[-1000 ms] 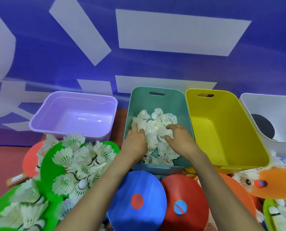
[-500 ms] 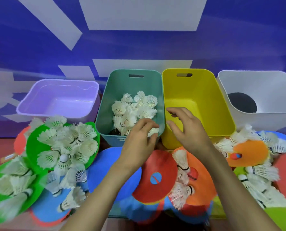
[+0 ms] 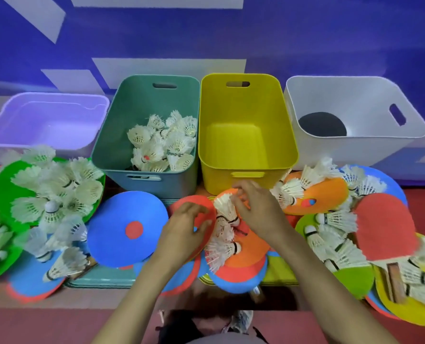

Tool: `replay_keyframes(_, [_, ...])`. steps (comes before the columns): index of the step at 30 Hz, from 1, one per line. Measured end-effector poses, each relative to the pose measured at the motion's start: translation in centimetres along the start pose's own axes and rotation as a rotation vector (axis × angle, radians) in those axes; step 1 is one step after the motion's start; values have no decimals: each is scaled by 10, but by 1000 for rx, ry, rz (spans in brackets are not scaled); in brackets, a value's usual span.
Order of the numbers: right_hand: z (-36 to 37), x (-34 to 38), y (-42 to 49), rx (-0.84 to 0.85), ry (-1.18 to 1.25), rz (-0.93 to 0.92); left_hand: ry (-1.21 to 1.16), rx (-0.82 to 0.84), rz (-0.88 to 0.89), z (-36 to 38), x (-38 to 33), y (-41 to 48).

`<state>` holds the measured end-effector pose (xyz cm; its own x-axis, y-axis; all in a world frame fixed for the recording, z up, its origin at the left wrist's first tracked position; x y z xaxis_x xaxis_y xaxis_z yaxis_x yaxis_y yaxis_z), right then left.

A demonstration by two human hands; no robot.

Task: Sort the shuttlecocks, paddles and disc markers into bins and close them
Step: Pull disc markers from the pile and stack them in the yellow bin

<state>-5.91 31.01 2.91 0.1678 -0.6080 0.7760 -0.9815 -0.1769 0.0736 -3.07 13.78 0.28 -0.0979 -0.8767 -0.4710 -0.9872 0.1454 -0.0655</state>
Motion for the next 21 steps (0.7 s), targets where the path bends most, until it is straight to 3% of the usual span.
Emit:
replay_keyframes(6, [61, -2, 3, 215, -256, 245, 50, 28, -98, 8, 33, -19])
replay_keyframes(13, [86, -4, 7, 147, -213, 388, 22, 77, -112, 13, 59, -23])
replay_keyframes(16, [85, 7, 7, 66, -170, 283, -6, 21, -122, 12, 66, -20])
replay_keyframes(21, [53, 44, 2, -282, -146, -156, -72, -139, -146, -2, 63, -5])
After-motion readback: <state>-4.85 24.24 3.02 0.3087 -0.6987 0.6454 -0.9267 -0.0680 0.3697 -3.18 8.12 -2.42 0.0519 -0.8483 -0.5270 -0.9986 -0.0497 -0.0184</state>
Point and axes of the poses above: each hand's wrist, its own y-axis towards the middle knuckle, its own z-axis out of the palm, x = y × z, the point moved 4 cm from there along y, towards the middle knuckle, and after that the axes turned 12 degrees about y, right-handed, at the moved point
